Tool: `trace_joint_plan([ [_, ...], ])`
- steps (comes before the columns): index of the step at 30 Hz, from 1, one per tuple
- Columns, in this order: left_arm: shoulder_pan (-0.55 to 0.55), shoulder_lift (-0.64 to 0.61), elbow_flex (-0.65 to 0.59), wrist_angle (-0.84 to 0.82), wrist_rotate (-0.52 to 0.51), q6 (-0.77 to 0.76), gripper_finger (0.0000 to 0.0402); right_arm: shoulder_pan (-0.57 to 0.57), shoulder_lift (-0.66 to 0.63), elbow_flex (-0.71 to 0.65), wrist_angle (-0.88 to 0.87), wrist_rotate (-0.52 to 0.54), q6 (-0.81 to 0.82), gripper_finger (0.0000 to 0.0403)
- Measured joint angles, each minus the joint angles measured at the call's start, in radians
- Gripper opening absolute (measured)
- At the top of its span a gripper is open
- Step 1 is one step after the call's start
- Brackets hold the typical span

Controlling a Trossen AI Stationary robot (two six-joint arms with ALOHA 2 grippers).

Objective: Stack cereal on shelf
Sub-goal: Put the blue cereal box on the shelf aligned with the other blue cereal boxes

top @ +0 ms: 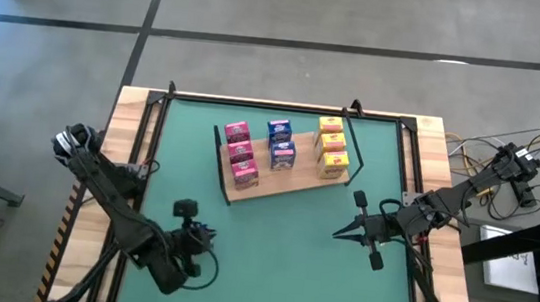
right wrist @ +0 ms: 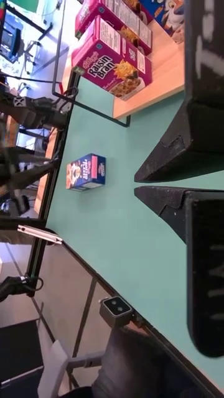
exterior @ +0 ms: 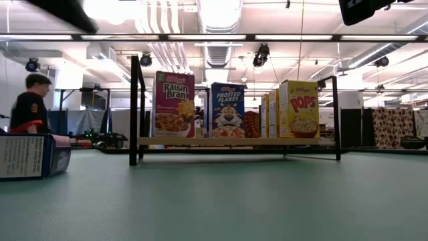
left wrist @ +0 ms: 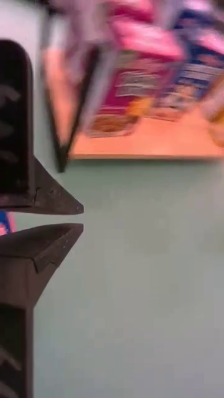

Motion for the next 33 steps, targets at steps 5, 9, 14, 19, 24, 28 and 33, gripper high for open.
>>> trace_joint_plan([
  [5,0.025,-0.002,0.097,-0.138,0.188,0.094,0.0001,0.0,0.001,0.0,0.002,0.001,0.072,0.0013],
  [9,0.007,-0.002,0.091,-0.291,0.441,-0.068,0.0,0.0,0.016,0.0,0.001,0.001,0.117,0.0013],
  [14,-0.086,-0.002,-0.023,-0.299,0.678,-0.242,0.0,0.0,0.04,0.0,0.004,0.007,0.118,0.0013],
  [19,-0.168,-0.003,-0.151,-0.217,0.751,-0.372,0.0,0.0,0.041,0.0,0.02,0.025,0.117,0.0013],
  [24,-0.155,-0.003,-0.28,-0.042,0.692,-0.379,0.0,0.0,0.041,0.0,0.041,0.026,0.118,0.0013],
  [28,-0.116,-0.003,-0.339,0.04,0.526,-0.362,0.0,-0.001,0.041,0.0,0.057,0.029,0.158,0.0013],
  [33,-0.056,-0.003,-0.354,0.214,0.327,-0.218,0.0,-0.006,0.05,0.0,0.058,0.125,0.285,0.0013],
])
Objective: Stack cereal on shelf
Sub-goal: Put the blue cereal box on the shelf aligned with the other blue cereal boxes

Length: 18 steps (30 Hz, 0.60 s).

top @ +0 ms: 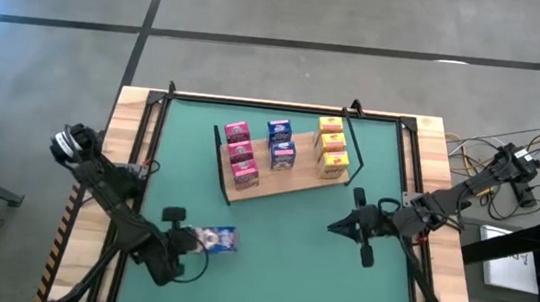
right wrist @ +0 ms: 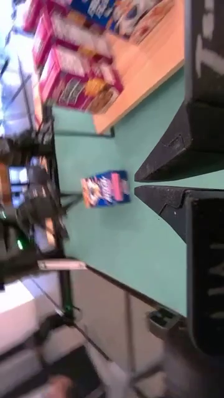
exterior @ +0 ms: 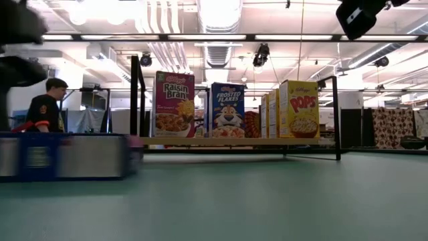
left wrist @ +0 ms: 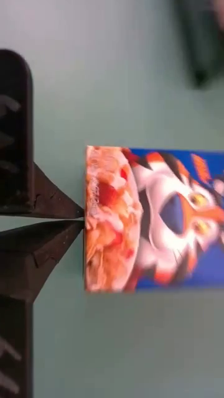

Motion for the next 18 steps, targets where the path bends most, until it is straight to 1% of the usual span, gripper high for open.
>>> trace_joint_plan([
  [4,0.041,0.0,0.002,0.199,-0.065,0.176,0.0,-0.033,0.018,0.0,0.034,0.016,0.137,0.0013],
  [6,0.054,0.0,0.004,0.27,-0.079,0.246,0.0,-0.049,0.037,0.0,0.046,0.016,0.245,0.0013],
  [9,0.057,0.0,0.004,0.291,-0.124,0.282,0.0,-0.069,0.078,0.0,0.032,0.003,0.452,0.0013],
  [13,0.057,0.002,0.001,0.293,-0.197,0.291,0.0,-0.092,0.159,0.0,0.042,-0.083,0.648,0.0013],
  [16,0.057,0.003,-0.001,0.301,-0.198,0.316,0.0,-0.097,0.231,0.0,0.049,-0.093,0.761,0.0013],
  [18,0.056,0.003,-0.001,0.301,-0.197,0.326,0.0,-0.103,0.28,0.0,0.071,-0.091,0.801,0.0013],
])
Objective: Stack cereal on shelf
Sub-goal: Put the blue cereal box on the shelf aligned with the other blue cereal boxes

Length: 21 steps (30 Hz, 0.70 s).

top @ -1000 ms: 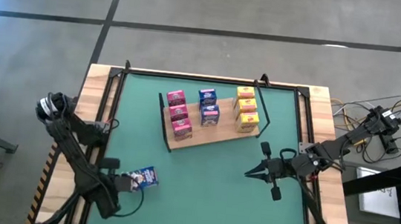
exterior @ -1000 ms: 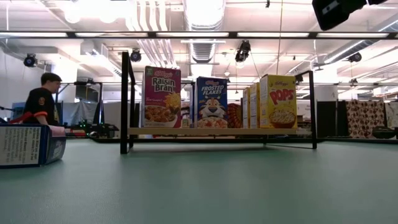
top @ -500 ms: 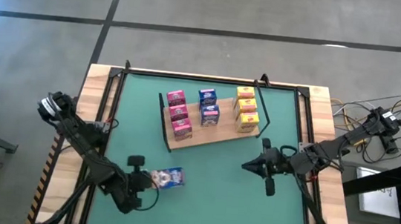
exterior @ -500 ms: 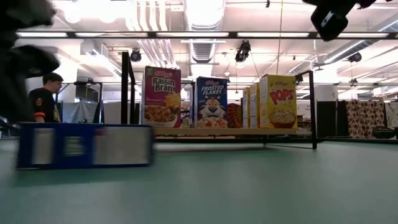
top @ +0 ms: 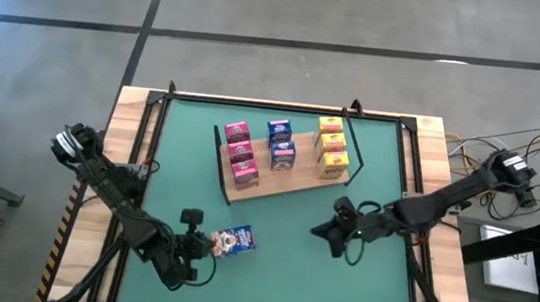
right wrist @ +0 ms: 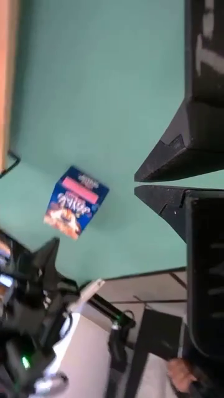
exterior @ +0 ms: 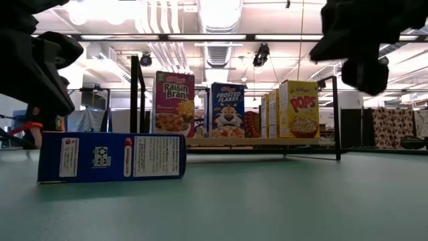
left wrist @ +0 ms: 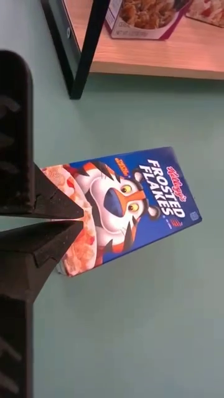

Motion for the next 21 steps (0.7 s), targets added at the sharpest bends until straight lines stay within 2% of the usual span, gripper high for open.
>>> trace_joint_plan([
  [8,-0.004,0.0,-0.001,-0.003,0.0,0.007,0.0,-0.005,0.186,0.019,0.207,0.026,0.008,0.0013],
  [13,-0.015,0.0,-0.014,-0.003,0.015,-0.01,0.0,-0.01,0.282,0.075,0.211,0.075,-0.018,0.0013],
  [21,-0.044,0.001,-0.016,-0.013,0.043,-0.012,0.0,-0.045,0.394,0.172,0.208,0.069,-0.018,0.0016],
])
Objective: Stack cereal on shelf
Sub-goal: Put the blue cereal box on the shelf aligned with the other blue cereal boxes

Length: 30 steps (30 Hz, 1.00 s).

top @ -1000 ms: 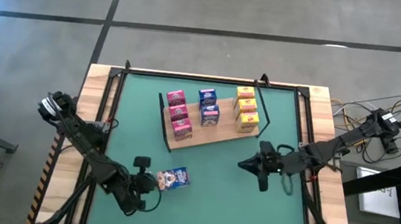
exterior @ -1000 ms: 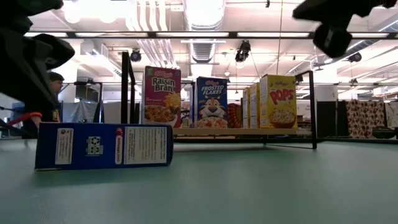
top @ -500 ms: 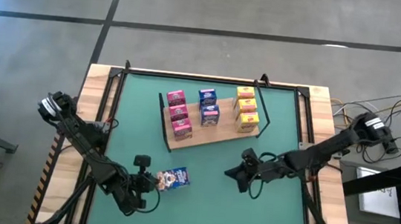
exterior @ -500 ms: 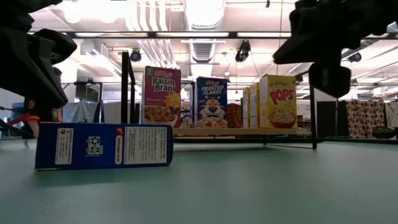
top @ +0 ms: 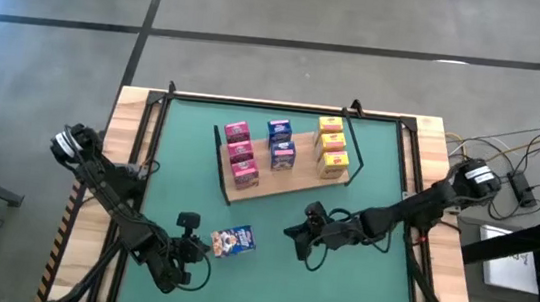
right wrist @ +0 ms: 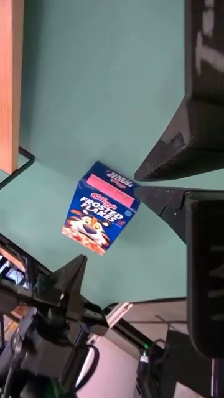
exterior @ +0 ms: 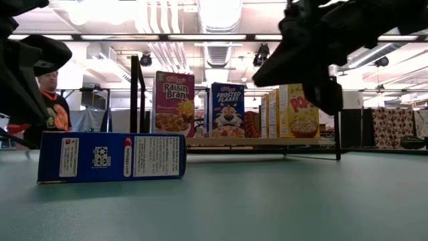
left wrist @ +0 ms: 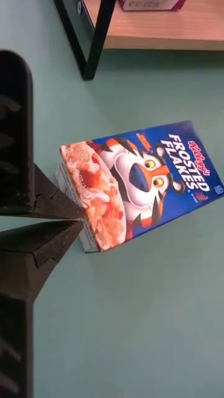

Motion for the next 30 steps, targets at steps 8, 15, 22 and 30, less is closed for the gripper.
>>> trace_joint_plan([
  [8,-0.001,0.008,-0.041,0.117,-0.042,0.093,0.0,-0.013,0.096,0.062,-0.002,-0.008,0.043,0.0104],
  [15,-0.002,0.013,-0.108,0.242,-0.087,0.095,0.0,-0.02,0.177,0.132,-0.005,-0.034,0.073,0.021],
  [22,-0.002,0.013,-0.147,0.314,-0.124,0.121,0.0,-0.064,0.275,0.223,-0.01,-0.143,0.07,0.0278],
  [30,-0.015,0.01,-0.216,0.42,-0.133,0.044,0.0,-0.106,0.383,0.313,-0.021,-0.258,0.062,0.0315],
])
